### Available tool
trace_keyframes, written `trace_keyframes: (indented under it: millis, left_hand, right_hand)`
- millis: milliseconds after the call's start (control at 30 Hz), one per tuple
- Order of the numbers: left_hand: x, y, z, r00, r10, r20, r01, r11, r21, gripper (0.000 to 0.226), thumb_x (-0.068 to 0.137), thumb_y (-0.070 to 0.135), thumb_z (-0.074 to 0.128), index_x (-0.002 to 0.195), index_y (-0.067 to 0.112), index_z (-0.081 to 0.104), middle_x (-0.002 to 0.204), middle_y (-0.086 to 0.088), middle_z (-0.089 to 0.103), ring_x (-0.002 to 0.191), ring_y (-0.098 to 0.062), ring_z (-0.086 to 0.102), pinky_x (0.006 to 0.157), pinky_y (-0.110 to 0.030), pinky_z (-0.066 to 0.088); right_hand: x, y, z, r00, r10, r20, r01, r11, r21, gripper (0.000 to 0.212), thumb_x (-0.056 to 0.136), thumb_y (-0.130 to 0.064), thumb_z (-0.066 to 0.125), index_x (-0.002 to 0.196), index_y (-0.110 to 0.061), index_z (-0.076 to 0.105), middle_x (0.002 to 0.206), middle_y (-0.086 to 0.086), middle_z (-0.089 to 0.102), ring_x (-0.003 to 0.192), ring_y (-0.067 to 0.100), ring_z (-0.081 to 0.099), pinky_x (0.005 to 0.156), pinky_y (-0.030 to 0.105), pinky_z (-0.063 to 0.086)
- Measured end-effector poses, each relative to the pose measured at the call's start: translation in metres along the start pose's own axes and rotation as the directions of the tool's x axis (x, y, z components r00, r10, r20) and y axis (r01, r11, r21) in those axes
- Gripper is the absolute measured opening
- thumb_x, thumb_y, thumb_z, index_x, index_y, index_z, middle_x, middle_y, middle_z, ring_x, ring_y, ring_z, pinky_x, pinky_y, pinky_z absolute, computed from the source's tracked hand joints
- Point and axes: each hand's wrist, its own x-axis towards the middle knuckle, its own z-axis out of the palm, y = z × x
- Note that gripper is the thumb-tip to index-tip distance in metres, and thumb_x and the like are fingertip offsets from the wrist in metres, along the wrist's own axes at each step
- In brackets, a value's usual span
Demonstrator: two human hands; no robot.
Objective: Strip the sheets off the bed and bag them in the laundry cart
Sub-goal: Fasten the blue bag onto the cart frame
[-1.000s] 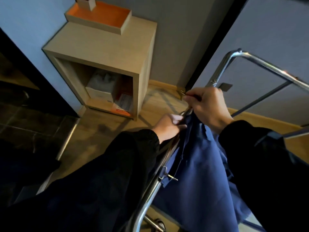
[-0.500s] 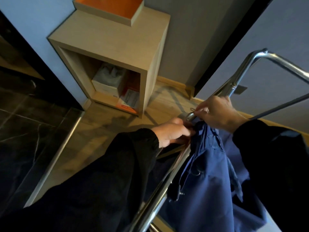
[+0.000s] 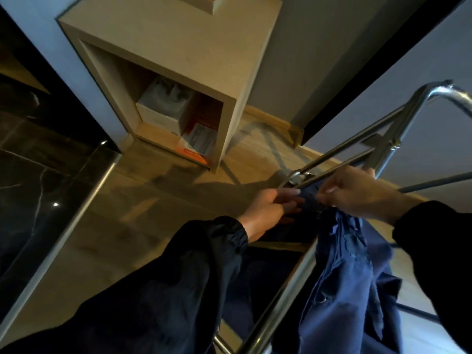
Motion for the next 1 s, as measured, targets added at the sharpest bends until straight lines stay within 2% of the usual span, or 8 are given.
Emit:
trace_keyframes:
  millis: [133,267,433,533,667,767,867,1000]
  left_hand:
    - [0.011,0.000,0.000,0.989,0.078,0.123,-0.088,0.993,0.081,0.036,0.092,-0.006,0.053,0.128,-0.002,0.055,0.122,-0.016,0.062,0.105,-0.015,0.061,0.097,-0.033,0.049]
    - [0.017,-0.004,0.013,0.975,0.111,0.192,-0.167,0.938,0.304,0.040,0.086,-0.011,0.060,0.125,-0.009,0.056,0.123,-0.023,0.061,0.105,-0.014,0.058,0.085,-0.010,0.047]
    - [0.019,-0.021,0.031,0.969,0.148,0.200,-0.215,0.903,0.371,0.034,0.081,-0.010,0.065,0.115,-0.006,0.065,0.113,-0.020,0.067,0.103,-0.019,0.064,0.098,-0.036,0.049]
    - [0.019,-0.025,0.027,0.959,0.186,0.214,-0.259,0.883,0.391,0.025,0.082,-0.010,0.064,0.106,-0.011,0.067,0.106,-0.022,0.069,0.077,0.010,0.059,0.080,-0.014,0.049]
    - [0.019,-0.024,0.024,0.939,0.240,0.247,-0.321,0.868,0.379,0.020,0.084,-0.007,0.065,0.104,-0.010,0.068,0.101,-0.025,0.069,0.063,0.018,0.055,0.066,-0.003,0.042]
    - [0.021,-0.026,0.023,0.947,0.231,0.221,-0.303,0.870,0.389,0.018,0.085,-0.007,0.064,0.102,-0.010,0.068,0.100,-0.021,0.070,0.067,0.013,0.058,0.069,-0.008,0.047]
    - [0.023,-0.023,0.021,0.950,0.257,0.180,-0.311,0.849,0.427,0.014,0.084,-0.004,0.064,0.097,-0.006,0.069,0.095,-0.013,0.071,0.078,-0.002,0.063,0.072,-0.019,0.050]
    - [0.035,-0.032,0.018,0.942,0.317,0.111,-0.329,0.804,0.495,0.031,0.080,0.025,0.063,0.108,0.012,0.066,0.107,-0.013,0.065,0.099,-0.026,0.064,0.087,-0.045,0.052]
  right_hand:
    - [0.009,0.000,0.000,0.998,0.037,0.054,-0.035,0.999,-0.036,0.022,0.084,-0.031,0.061,0.069,-0.022,0.074,0.079,-0.002,0.070,0.094,0.016,0.053,0.083,0.033,0.019]
    - [0.016,-0.007,-0.001,0.990,0.102,0.099,-0.102,0.995,-0.007,0.016,0.081,-0.023,0.065,0.069,-0.021,0.075,0.078,-0.003,0.068,0.095,0.015,0.050,0.095,0.037,0.028]
    - [0.003,-0.021,-0.017,0.997,0.056,0.054,-0.074,0.890,0.449,0.039,0.086,0.000,0.060,0.052,-0.017,0.070,0.046,-0.010,0.058,0.048,-0.001,0.052,0.055,0.018,0.040]
    - [0.002,-0.029,-0.030,0.998,0.048,0.037,-0.060,0.820,0.569,0.030,0.087,-0.004,0.063,0.061,-0.014,0.076,0.060,-0.002,0.069,0.065,0.008,0.061,0.066,0.023,0.049]
    - [0.009,-0.032,-0.037,0.999,0.050,0.015,-0.047,0.719,0.693,0.031,0.084,0.001,0.062,0.062,-0.014,0.076,0.067,0.001,0.072,0.074,0.011,0.064,0.075,0.027,0.047]
    - [0.026,-0.031,-0.025,0.996,0.053,0.073,-0.086,0.785,0.614,0.025,0.085,-0.004,0.064,0.065,-0.013,0.076,0.071,-0.001,0.073,0.085,0.014,0.066,0.081,0.032,0.053]
    - [0.041,-0.031,-0.013,0.983,0.054,0.177,-0.128,0.888,0.441,0.026,0.086,-0.006,0.063,0.063,-0.012,0.075,0.056,-0.008,0.067,0.063,-0.001,0.062,0.051,0.016,0.045]
    - [0.054,-0.022,-0.002,0.967,0.063,0.248,-0.129,0.957,0.260,0.017,0.080,-0.009,0.064,0.068,-0.005,0.075,0.079,0.007,0.073,0.084,0.025,0.066,0.071,0.038,0.053]
